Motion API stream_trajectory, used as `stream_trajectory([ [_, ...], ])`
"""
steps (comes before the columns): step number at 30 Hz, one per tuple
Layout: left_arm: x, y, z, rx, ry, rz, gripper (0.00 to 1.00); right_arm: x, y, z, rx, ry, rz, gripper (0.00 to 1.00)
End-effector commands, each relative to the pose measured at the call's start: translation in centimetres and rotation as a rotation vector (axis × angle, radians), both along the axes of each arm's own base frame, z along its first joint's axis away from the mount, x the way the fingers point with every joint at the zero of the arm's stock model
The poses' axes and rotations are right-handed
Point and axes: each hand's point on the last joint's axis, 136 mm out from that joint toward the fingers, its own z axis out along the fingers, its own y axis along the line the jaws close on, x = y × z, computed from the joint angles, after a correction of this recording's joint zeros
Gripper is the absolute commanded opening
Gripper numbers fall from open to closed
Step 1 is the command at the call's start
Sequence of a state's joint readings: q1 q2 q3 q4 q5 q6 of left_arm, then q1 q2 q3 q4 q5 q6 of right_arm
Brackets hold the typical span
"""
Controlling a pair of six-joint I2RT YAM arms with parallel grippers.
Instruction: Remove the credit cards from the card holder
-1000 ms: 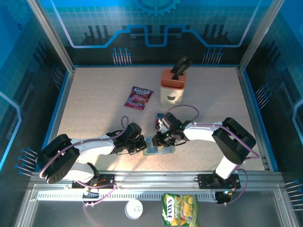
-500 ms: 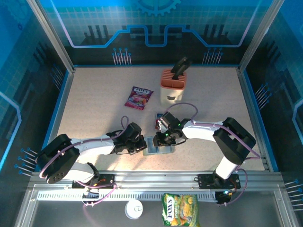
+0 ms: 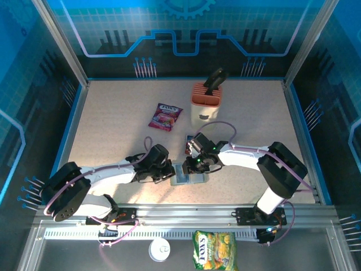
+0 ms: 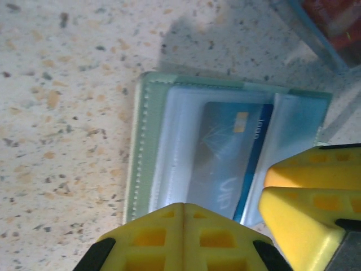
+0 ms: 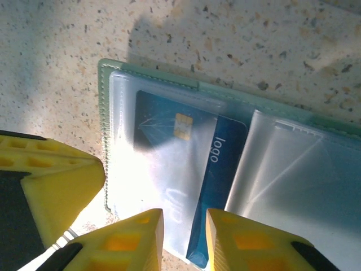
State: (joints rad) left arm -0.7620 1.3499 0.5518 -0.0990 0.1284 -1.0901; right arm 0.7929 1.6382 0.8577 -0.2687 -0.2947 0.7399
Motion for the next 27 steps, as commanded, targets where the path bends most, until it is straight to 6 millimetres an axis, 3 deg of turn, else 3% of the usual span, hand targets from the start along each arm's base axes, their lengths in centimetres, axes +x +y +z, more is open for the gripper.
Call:
stream_trajectory([
  [1, 0.5, -1.0, 0.9, -0.028, -0.009, -0.038, 0.00, -0.4, 0.2, 0.6, 0.010, -0.011, 0.008, 0.26],
  [10, 0.0, -1.2, -0.9, -0.009, 0.032, -0.067, 0.00, -0.7, 0.3, 0.2, 0.021, 0.006, 0.006, 0.26],
  [14, -0.5, -0.4, -1.8, 0.030, 0.056, -0.059, 0.00, -0.8, 0.5, 0.1, 0.034, 0.013, 0.007, 0.26],
  [27, -0.8, 0.5, -2.5, 0.085, 0.069, -0.066, 0.00, -1.0, 0.8, -1.4, 0.027, 0.053, 0.013, 0.26],
])
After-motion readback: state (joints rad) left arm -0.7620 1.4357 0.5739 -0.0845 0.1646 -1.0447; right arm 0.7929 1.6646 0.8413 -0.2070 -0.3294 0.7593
